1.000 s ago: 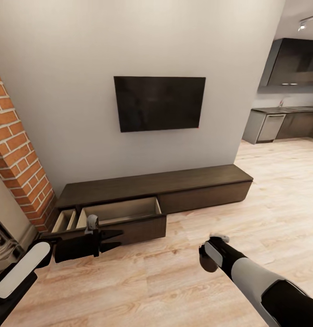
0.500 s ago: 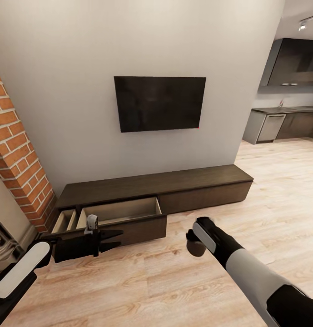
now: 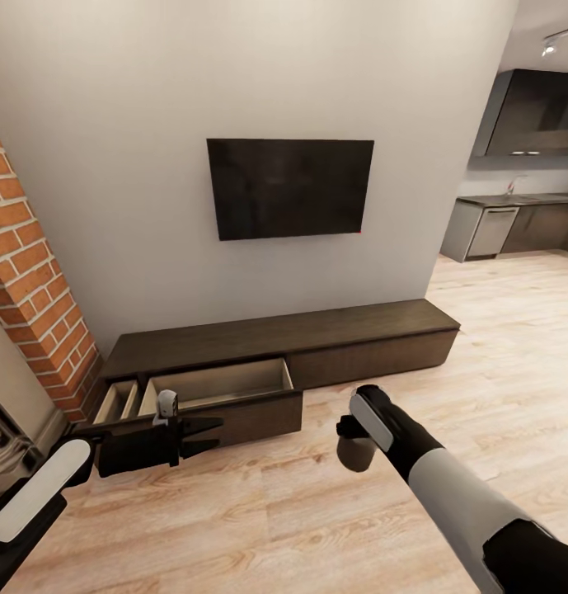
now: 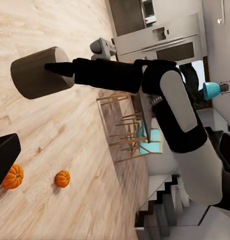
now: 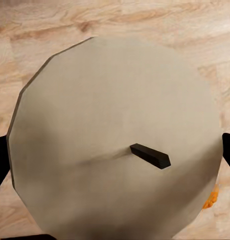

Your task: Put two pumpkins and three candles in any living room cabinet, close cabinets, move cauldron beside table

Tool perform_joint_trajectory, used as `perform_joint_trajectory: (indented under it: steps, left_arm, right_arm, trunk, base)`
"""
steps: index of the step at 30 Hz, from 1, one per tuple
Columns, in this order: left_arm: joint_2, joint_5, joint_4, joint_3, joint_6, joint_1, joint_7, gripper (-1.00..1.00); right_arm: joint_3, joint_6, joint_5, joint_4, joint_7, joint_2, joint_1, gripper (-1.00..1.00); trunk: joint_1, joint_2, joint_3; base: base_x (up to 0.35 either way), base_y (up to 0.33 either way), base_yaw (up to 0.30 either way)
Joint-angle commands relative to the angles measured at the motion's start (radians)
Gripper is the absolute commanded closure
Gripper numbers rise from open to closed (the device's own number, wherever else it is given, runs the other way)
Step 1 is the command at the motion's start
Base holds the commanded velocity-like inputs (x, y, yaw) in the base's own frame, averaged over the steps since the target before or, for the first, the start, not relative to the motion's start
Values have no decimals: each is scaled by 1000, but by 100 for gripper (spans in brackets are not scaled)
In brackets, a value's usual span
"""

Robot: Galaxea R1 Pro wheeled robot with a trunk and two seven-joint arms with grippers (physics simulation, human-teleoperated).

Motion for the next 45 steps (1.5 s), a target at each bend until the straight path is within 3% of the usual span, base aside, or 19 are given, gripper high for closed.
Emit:
perform_joint_trajectory:
  steps: [1, 7, 10, 15, 19, 23, 34, 45]
  left_arm:
    - [1, -5, 1, -1, 0, -1, -8, -100]
    - [0, -4, -4, -1, 1, 0, -8, -100]
    - [0, -3, -7, -2, 1, 0, -9, -100]
    - [0, 3, -8, -6, 2, 0, -11, -100]
    - [2, 47, -4, -9, 3, 1, -10, -100]
    - [10, 60, 2, -10, 3, 6, -10, -100]
    - [16, 61, 2, -10, 3, 8, -10, -100]
    - [16, 61, 1, -10, 3, 9, -10, -100]
  right_arm:
    - [-10, 18, -11, -27, -10, -2, -1, 100]
    - [-35, 99, -13, -184, -10, -1, 1, 100]
    - [-37, 109, -14, -214, -10, 0, 2, 100]
    - [-37, 112, -15, -223, -10, 0, 2, 100]
    - [-37, 110, -15, -224, -10, 0, 2, 100]
    - [-36, 109, -15, -224, -10, 1, 2, 100]
    - [-35, 106, -14, -224, -8, 2, 2, 100]
    - [-33, 106, -13, -223, -10, 9, 2, 100]
  trunk:
    - [0, -1, -1]
    - [0, -1, -1]
    - [0, -1, -1]
    - [0, -1, -1]
    - [0, -1, -1]
    - [0, -1, -1]
    - [0, -1, -1]
    - [0, -1, -3]
  base:
    - [56, 0, 0]
    - [22, 0, 0]
    - [2, 0, 0]
    - [0, 0, 0]
    - [32, 1, 0]
    - [228, 50, 0]
    - [123, 46, 13]
    - [11, 6, 252]
